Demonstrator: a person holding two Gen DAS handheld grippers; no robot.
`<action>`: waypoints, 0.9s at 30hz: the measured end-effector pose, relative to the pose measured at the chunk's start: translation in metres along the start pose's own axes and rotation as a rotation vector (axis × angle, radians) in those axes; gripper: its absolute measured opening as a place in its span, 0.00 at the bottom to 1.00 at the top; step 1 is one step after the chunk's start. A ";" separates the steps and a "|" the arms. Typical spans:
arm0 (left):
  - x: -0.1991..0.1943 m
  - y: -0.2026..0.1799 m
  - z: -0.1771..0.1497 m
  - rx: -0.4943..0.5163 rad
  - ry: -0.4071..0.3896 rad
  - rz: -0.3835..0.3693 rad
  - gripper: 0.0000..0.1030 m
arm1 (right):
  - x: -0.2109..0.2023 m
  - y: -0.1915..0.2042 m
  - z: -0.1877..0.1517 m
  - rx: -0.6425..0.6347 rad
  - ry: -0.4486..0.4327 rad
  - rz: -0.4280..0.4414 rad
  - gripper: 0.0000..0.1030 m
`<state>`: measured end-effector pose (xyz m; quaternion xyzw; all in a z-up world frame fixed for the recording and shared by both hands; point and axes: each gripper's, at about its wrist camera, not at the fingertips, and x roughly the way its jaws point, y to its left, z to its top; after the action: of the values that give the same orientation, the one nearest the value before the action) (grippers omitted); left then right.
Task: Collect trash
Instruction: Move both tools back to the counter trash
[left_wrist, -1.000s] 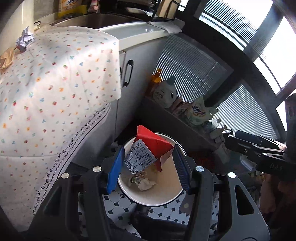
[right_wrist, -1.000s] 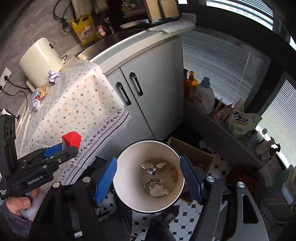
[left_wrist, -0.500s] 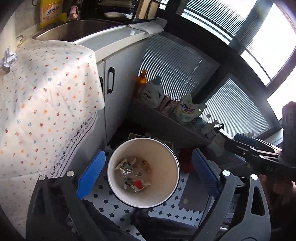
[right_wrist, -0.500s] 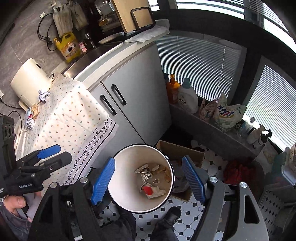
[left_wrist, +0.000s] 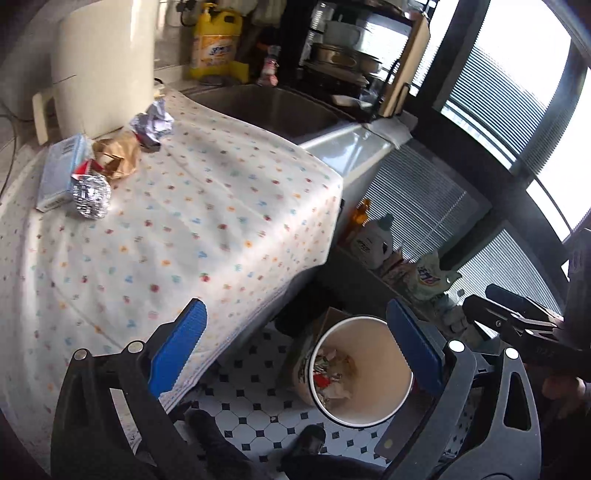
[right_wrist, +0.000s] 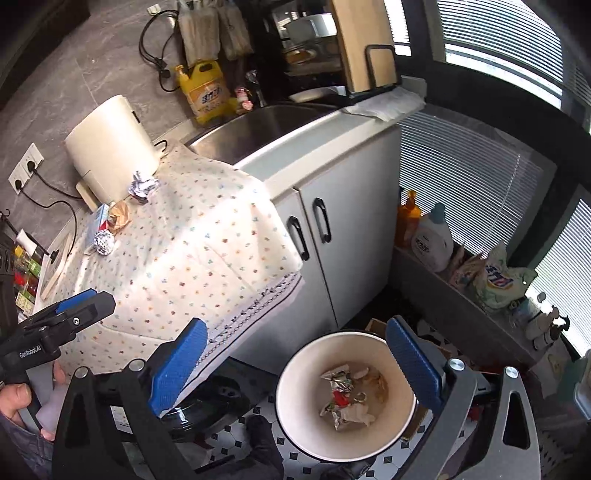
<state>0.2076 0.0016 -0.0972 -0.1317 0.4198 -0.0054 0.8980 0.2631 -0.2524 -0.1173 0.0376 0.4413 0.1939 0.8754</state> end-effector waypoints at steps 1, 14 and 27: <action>-0.005 0.010 0.002 -0.014 -0.011 0.010 0.94 | 0.002 0.010 0.004 -0.013 -0.002 0.010 0.92; -0.056 0.126 0.027 -0.132 -0.104 0.111 0.94 | 0.034 0.124 0.046 -0.099 -0.015 0.094 0.92; -0.083 0.204 0.043 -0.198 -0.177 0.160 0.94 | 0.058 0.207 0.073 -0.174 -0.040 0.158 0.92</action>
<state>0.1659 0.2185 -0.0574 -0.1859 0.3466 0.1192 0.9116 0.2881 -0.0323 -0.0675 0.0002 0.4009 0.2992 0.8659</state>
